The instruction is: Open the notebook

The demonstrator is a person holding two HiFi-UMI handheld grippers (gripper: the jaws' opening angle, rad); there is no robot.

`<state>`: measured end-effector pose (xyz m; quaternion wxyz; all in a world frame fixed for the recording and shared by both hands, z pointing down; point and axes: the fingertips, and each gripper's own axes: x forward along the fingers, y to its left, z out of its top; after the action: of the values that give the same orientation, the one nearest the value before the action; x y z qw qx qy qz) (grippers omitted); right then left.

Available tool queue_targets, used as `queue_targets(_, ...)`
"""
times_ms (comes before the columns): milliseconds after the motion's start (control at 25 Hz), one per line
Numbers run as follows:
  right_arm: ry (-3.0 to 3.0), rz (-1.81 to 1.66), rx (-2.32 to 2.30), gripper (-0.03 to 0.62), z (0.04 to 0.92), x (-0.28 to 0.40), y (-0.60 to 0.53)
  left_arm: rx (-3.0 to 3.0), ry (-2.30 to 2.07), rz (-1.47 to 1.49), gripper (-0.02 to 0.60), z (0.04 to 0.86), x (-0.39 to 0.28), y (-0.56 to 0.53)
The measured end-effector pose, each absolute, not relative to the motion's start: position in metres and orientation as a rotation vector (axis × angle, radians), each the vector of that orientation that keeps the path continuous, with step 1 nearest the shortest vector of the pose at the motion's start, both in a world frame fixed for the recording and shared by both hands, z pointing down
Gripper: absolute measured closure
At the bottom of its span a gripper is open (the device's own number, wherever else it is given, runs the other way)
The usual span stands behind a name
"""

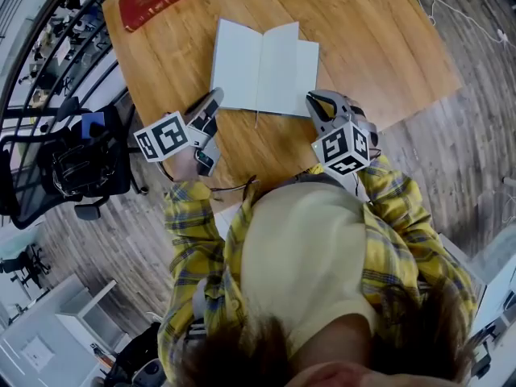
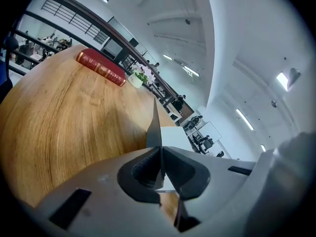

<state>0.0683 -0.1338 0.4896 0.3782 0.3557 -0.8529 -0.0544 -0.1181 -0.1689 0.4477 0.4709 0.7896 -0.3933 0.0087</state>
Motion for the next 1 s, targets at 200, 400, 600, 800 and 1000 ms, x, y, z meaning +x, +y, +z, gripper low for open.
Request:
queue_targets(200,-2.191,-0.125,0.901,0.522,0.489,0.064,-0.132,1.896,-0.997,-0.06,0.563,0.455,-0.129,-0.159)
queue_targets(400,-2.196,-0.119,0.881,0.522,0.492,0.058,-0.131,1.875,-1.037,-0.097,0.563,0.463,-0.138,-0.156)
queue_targets(600,-2.199,-0.1,0.869,0.522,0.497,0.054,-0.131,1.857,-1.064,-0.134,0.563,0.472,-0.147,-0.156)
queue_targets(800,-2.199,-0.079,0.861,0.522,0.502,0.051,-0.128,1.897,-1.117,-0.095,0.561,0.479,-0.154,-0.157)
queue_targets(1000,-2.193,-0.068,0.859,0.522,0.508,0.051,-0.126,1.928,-1.208,-0.002,0.537,0.49,-0.162,-0.16)
